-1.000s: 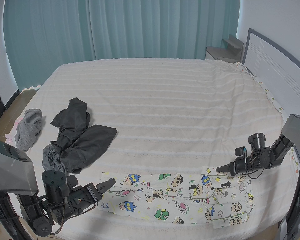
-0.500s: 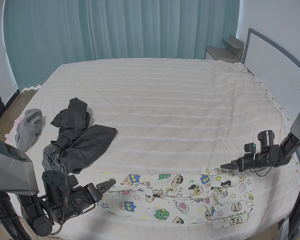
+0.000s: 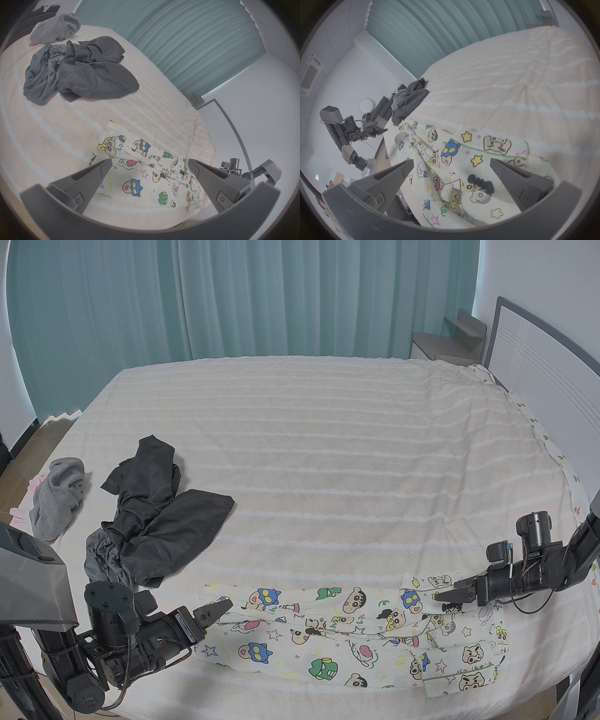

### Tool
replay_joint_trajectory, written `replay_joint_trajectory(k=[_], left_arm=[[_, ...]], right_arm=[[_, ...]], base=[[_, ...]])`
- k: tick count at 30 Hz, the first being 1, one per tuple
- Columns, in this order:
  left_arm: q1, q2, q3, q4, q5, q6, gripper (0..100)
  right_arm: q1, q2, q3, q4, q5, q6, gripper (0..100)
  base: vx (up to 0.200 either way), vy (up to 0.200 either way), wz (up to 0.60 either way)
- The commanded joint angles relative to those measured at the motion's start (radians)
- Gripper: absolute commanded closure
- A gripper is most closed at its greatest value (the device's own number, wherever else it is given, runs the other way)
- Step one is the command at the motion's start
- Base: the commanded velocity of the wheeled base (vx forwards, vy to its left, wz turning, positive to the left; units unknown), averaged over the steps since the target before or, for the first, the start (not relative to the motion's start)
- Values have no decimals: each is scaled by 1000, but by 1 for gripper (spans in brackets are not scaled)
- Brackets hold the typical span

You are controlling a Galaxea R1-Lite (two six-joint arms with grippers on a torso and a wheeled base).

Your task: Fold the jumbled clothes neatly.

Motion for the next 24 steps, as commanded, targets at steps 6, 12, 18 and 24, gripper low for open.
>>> replay_joint_trajectory(k=[6,12,18,24], left_arm=[[0,3,10,-2,1,-1,0],[-2,3,10,-2,1,-1,0],[-2,3,10,-2,1,-1,0],[-3,-11,10,-2,11,10,0]], right_arm=[[-58,171,6,0,9,0,0],[-103,188,43,0,10,-9,0],[-120,158,67,-8,63,-6,0],[-146,-2,178,-9,126,-1,0]], base=[[0,0,0],[0,0,0],[0,0,0],[0,0,0]])
